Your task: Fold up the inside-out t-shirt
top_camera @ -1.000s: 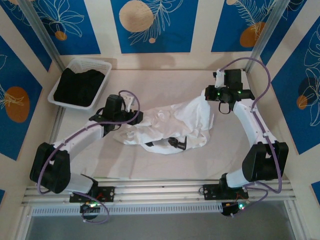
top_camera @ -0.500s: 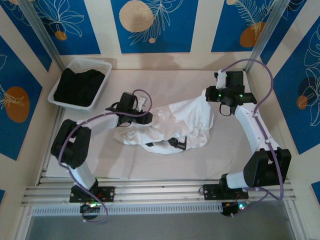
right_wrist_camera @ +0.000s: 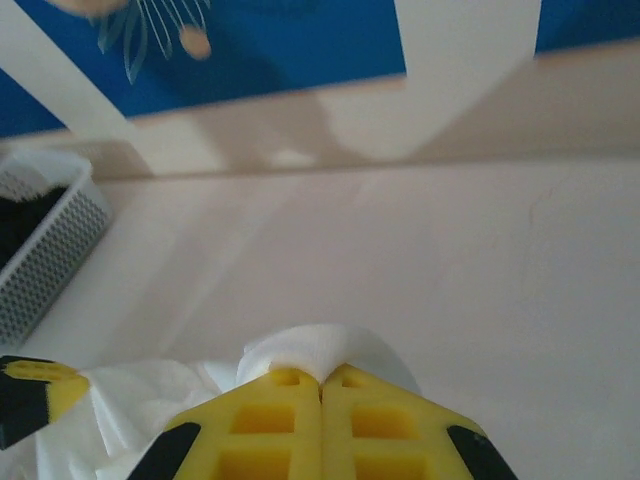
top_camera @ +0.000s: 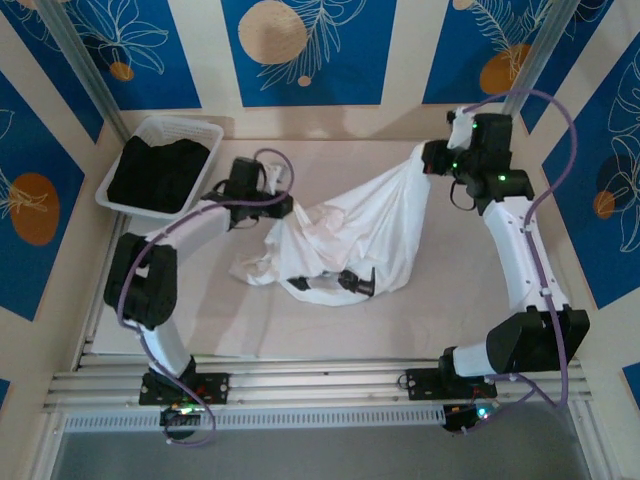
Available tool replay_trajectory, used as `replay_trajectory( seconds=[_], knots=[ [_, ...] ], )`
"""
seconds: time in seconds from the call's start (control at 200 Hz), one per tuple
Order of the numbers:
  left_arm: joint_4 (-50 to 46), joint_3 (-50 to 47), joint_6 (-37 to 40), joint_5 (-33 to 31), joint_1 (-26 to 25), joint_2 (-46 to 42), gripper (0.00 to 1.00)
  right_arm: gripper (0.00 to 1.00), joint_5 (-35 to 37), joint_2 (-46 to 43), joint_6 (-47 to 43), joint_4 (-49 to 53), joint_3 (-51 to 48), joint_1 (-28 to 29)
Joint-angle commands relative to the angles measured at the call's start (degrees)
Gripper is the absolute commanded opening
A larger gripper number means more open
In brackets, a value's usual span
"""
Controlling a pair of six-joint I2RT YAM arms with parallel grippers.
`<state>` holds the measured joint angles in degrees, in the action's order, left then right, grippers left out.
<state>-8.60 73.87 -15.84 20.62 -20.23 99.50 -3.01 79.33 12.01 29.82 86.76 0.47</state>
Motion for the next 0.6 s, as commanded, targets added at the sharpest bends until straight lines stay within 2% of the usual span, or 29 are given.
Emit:
replay_trajectory(
  seconds=[0.0,0.115,0.215,0.375,0.475,0.595],
  knots=[
    [4.61,7.44,-4.02,0.96,4.41,-9.26,0.0,0.0,-1.62,-2.24,0.96,-1.65,8.96,-2.39],
    [11.54,8.66,-7.59,1.55,7.14,-17.59,0.0,0.0,-1.72,-5.44,2.21,-2.87,12.31,-5.04],
    [17.97,2.41,-8.26,1.84,7.35,-26.44,0.0,0.0,-0.51,-10.51,2.97,-4.51,8.46,-6.07],
    [26.77,-18.24,-13.21,4.28,7.06,-37.32,0.0,0.0,2.37,-20.86,6.29,-8.17,-11.06,-6.09],
    [29.42,-28.54,-16.36,7.8,5.94,-37.99,0.0,0.11,4.0,-24.57,7.91,-10.21,-24.81,-5.7],
    [29.59,-35.79,-16.88,9.17,1.31,-36.21,0.0,0.25,3.54,-22.44,9.45,-10.48,-35.07,-3.54]
  ],
)
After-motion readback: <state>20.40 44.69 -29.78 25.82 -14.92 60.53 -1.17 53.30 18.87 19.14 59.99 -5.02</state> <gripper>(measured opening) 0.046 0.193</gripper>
